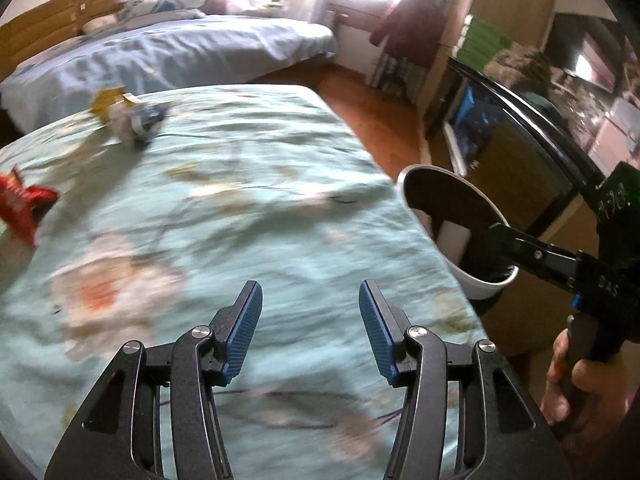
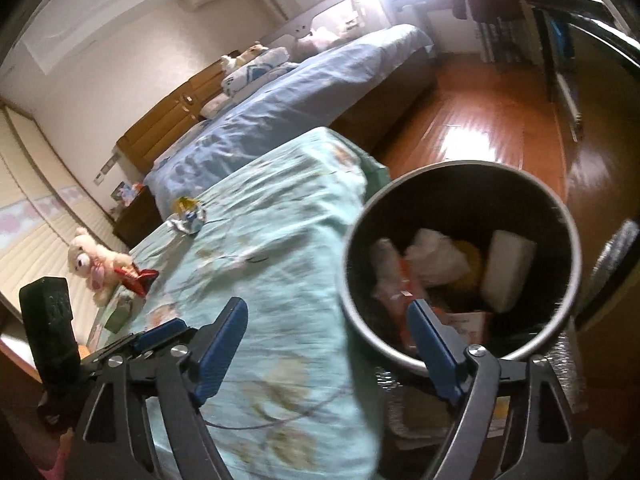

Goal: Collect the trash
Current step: 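Move both open tools back over the table toward the milk carton and chip bag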

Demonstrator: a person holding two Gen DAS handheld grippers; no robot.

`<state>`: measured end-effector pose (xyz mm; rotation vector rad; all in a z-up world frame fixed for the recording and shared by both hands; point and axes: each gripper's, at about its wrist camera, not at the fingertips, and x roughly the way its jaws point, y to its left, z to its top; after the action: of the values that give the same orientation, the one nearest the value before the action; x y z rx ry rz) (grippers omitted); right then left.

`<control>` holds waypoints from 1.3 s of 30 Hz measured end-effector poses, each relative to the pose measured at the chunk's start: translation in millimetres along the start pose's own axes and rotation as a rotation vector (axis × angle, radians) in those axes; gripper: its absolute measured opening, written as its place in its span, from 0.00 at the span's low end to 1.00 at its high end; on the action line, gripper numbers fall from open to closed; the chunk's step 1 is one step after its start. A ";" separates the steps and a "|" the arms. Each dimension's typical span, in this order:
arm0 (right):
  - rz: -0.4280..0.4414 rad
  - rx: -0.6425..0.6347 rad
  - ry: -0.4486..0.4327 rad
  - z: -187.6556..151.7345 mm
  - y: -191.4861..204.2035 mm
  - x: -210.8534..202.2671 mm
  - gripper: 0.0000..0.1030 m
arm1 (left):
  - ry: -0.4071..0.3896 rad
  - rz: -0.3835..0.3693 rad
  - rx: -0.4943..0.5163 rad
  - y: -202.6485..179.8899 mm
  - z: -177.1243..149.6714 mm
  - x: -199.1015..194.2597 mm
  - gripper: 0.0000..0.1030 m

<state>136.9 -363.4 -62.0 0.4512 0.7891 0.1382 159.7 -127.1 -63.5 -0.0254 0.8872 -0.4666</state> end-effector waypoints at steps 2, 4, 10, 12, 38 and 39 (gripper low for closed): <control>0.011 -0.013 0.009 -1.1 9.7 5.1 0.82 | -0.008 0.014 -0.023 12.8 -3.1 -6.3 0.49; 0.022 -0.024 0.016 -1.9 18.9 10.1 0.83 | -0.015 0.035 -0.033 21.4 -4.7 -10.4 0.49; 0.062 -0.067 0.041 -4.7 47.6 24.7 0.83 | -0.032 0.086 -0.085 58.3 -15.7 -28.5 0.50; 0.074 -0.082 0.049 -6.0 56.5 29.7 0.83 | -0.038 0.106 -0.112 71.8 -20.5 -34.5 0.50; 0.248 -0.372 0.176 -31.7 188.8 104.1 0.87 | -0.082 0.279 -0.292 208.6 -54.2 -95.9 0.66; 0.253 -0.385 0.177 -31.7 193.9 107.2 0.87 | -0.080 0.274 -0.296 214.5 -53.8 -97.7 0.69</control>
<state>198.5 -148.3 -66.0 0.1715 0.8531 0.5616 148.6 114.3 -70.9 -0.1900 0.8595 -0.0763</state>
